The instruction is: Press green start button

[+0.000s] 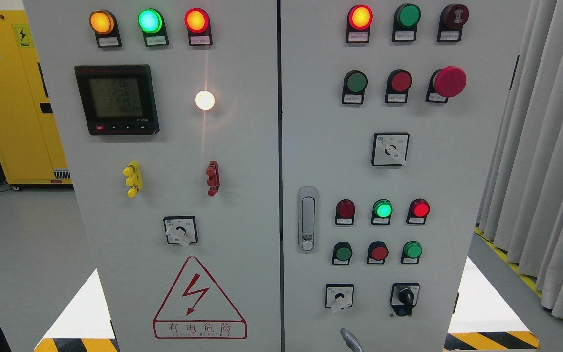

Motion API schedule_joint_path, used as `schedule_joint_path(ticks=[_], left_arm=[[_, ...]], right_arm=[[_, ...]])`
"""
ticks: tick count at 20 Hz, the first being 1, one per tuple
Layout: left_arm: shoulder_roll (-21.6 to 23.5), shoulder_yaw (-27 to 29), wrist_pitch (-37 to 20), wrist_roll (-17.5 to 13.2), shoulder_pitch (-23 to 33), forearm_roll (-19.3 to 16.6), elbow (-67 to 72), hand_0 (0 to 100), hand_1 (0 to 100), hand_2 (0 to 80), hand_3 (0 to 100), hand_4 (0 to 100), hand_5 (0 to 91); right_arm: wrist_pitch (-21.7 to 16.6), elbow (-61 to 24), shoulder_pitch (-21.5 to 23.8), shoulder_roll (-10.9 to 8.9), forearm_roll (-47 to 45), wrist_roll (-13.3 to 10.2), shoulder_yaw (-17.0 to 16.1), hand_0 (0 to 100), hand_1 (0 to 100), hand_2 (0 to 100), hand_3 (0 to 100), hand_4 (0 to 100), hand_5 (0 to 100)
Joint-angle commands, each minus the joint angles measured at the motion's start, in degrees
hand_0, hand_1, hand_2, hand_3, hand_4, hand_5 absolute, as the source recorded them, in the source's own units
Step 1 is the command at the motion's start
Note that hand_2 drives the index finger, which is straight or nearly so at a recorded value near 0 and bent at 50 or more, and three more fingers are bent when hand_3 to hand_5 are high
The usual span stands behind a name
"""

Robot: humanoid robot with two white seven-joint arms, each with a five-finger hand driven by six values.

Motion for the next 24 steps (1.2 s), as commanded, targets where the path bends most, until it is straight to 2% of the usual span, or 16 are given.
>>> schedule_joint_path(ticks=[1, 18, 22, 23, 24], left_arm=[[0.0, 0.0, 0.0, 0.0, 0.0, 0.0, 0.0, 12, 56, 0.0, 0, 0, 0.0], [-0.1, -0.1, 0.0, 0.0, 0.0, 0.0, 0.0, 12, 56, 0.0, 0, 0, 0.0], [-0.1, 0.0, 0.0, 0.0, 0.0, -0.1, 0.0, 12, 56, 0.0, 0, 0, 0.0], [0.0, 0.0, 0.0, 0.0, 0.0, 0.0, 0.0, 12, 56, 0.0, 0, 0, 0.0], [0.0, 0.0, 0.0, 0.0, 0.0, -0.1, 0.0, 12, 56, 0.0, 0, 0, 0.0]], right_arm=[[0.1, -0.3, 0.1, -0.04, 0.0, 0.0, -0.2, 41, 68, 0, 0, 0, 0], [-0.1, -1.7, 0.1, -0.04, 1.2, -0.3, -0.4, 37, 69, 0, 0, 0, 0], [-0.3, -1.8, -0.1, -0.22, 11.6, -0.5, -1.3, 34, 70, 0, 0, 1, 0], [-0.5, -1.8, -0.1, -0.22, 13.3, -0.6, -2.1, 31, 72, 0, 8, 11, 5], [-0.7, -1.8, -0.1, -0.22, 15.0, -0.9, -2.3, 30, 73, 0, 11, 14, 8]])
